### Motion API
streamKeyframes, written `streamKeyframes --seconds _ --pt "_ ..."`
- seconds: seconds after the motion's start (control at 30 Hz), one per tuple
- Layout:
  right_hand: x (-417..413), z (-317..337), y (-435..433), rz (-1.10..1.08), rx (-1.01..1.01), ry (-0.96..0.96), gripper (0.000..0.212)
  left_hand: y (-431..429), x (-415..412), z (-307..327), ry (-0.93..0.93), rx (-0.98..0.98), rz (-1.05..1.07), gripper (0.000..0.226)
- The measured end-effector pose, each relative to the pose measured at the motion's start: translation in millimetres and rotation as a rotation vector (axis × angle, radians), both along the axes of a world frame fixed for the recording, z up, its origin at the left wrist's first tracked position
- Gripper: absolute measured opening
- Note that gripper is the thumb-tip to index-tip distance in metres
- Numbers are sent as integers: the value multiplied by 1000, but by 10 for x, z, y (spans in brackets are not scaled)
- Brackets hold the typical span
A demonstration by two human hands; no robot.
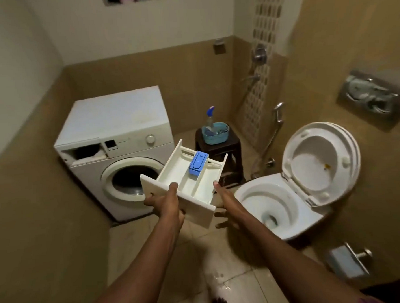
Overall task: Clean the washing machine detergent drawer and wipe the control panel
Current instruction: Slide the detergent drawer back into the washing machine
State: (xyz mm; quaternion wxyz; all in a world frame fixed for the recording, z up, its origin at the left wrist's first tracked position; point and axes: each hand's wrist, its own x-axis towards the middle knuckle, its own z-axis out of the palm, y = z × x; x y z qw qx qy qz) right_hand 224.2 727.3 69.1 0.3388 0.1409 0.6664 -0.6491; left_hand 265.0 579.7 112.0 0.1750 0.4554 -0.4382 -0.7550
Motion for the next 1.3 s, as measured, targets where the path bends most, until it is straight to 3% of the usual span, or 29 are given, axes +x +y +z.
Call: streamKeyframes --seconds 0.1,0.17,0.27,0.4,0.43,0.53,0.67,0.83,1.03,1.13,1.3 --pt "-245 22 -294 67 -77 57 46 -176 -151 84 9 51 20 73" --pt "-421 32 -466 75 -74 141 37 -288 -264 103 4 56 5 71" --pt "-687 18 -683 80 -69 217 46 -513 -378 40 -48 44 -78 81" --pt "-1053 54 -930 156 -23 222 44 -837 -467 64 -156 55 -168 113" --pt "-1135 59 -998 190 -15 219 43 -909 -475 110 -169 56 -156 110" --pt "-1329 61 -1209 300 -19 172 39 -1193 -482 180 -153 70 -121 70" --pt "-1525 29 -1548 448 -31 134 32 -1589 -457 76 -57 170 -156 77" --pt "-1790 -60 -2074 558 -27 128 43 -2079 -471 -156 7 298 -102 93" --pt "-2173 -166 -2847 591 31 119 47 -2835 -771 -365 82 384 -62 77" --pt "-2339 -144 -3346 544 28 95 67 -3297 -955 -422 67 378 24 68" --pt "-2283 -160 -3973 453 -39 -32 55 -3888 -1090 -446 96 352 126 46"
